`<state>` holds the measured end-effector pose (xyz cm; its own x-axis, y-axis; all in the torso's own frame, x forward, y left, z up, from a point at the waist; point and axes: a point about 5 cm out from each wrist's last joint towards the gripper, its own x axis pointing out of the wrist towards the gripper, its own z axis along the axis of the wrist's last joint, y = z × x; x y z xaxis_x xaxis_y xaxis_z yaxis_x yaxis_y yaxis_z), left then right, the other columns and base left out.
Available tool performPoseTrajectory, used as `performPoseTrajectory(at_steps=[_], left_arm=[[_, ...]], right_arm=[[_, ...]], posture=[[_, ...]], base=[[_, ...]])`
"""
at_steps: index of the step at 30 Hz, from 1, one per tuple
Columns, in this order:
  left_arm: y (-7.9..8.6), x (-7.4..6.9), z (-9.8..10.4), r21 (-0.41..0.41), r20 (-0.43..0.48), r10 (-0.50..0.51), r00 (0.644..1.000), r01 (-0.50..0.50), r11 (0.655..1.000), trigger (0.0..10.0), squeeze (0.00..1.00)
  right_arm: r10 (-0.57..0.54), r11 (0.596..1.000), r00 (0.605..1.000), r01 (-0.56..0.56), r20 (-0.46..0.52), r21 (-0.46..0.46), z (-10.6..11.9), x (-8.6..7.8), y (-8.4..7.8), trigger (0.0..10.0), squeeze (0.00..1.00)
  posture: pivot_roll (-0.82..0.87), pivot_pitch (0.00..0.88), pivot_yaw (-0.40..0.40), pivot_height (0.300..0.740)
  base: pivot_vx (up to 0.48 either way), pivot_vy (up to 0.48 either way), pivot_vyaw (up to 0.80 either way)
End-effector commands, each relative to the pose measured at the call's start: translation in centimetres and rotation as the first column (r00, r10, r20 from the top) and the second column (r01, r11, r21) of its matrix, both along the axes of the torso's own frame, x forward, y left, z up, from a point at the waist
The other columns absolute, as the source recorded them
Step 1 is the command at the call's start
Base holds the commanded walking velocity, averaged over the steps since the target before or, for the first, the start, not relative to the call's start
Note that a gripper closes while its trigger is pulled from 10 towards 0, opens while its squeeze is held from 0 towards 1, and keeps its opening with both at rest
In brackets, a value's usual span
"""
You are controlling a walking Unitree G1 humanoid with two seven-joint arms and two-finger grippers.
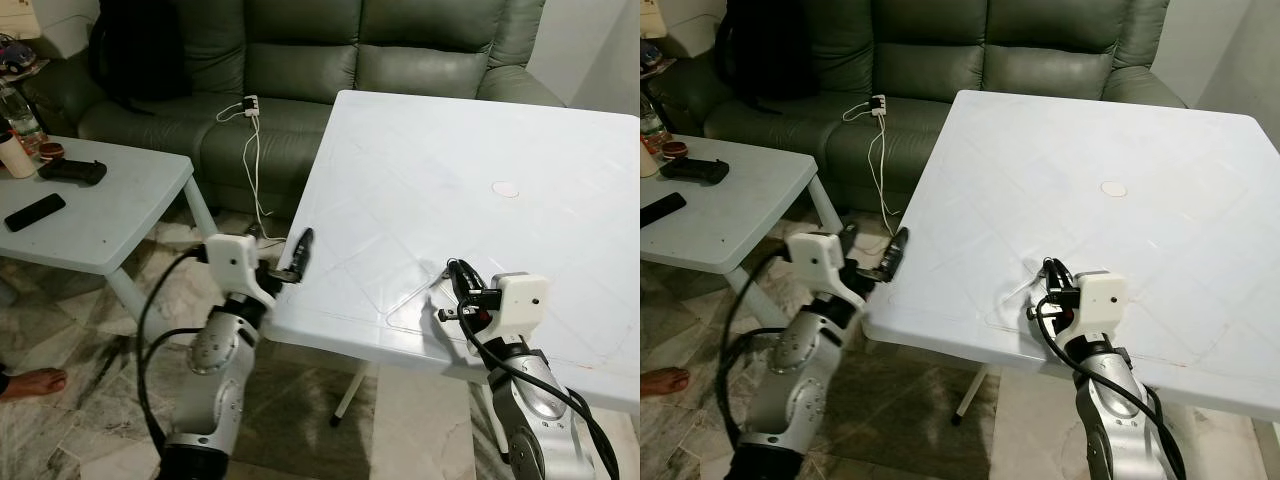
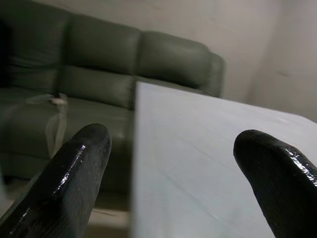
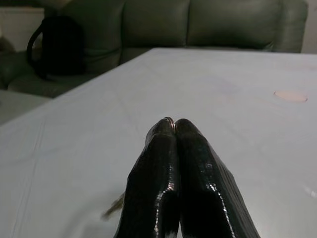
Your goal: Hang keys on a hook
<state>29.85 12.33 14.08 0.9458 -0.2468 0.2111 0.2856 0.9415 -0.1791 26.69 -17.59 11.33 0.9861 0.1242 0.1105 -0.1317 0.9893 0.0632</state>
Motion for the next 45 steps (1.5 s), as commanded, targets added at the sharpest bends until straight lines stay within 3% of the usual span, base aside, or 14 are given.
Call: performPoseTrajectory(at_steps=[1,7,20,33,45], left_arm=[[1.0,0.3,1.0,-0.003,0.040,0.052,0.998,-0.051,0.999,10.0,0.00],[2.9,0.6,1.1,0.013,0.033,0.129,0.991,-0.129,0.992,10.0,0.00],[3.3,0.9,0.9,0.012,0.019,0.151,0.988,-0.151,0.988,10.0,0.00],[4.0,0.7,1.7,-0.028,0.037,0.153,0.987,-0.152,0.988,10.0,0.00],[4.1,0.7,1.2,-0.017,0.031,0.160,0.987,-0.159,0.987,10.0,0.00]], right_arm=[[-0.031,1.000,0.999,0.030,0.023,0.006,0.7,0.4,-0.5,10.0,0.00],[-0.040,0.999,0.999,0.040,0.035,-0.011,0.9,1.0,-0.7,10.0,0.00],[-0.043,0.999,0.999,0.043,0.024,0.008,0.7,1.0,-0.7,10.0,0.00],[-0.042,0.999,0.998,0.043,0.050,-0.026,1.2,1.2,-1.0,10.0,0.00],[-0.033,0.999,0.998,0.035,0.050,-0.033,1.2,1.3,-1.0,10.0,0.00]], posture=[[-0.01,0.060,-0.040,0.740],[-0.02,0.060,-0.035,0.740],[-0.02,0.065,-0.028,0.740],[-0.02,0.045,-0.022,0.740],[-0.03,0.027,-0.020,0.740]], base=[[0.000,0.000,0.00],[0.000,0.000,0.00],[0.000,0.000,-0.07],[0.000,0.000,-0.78],[0.000,0.000,-0.78]])
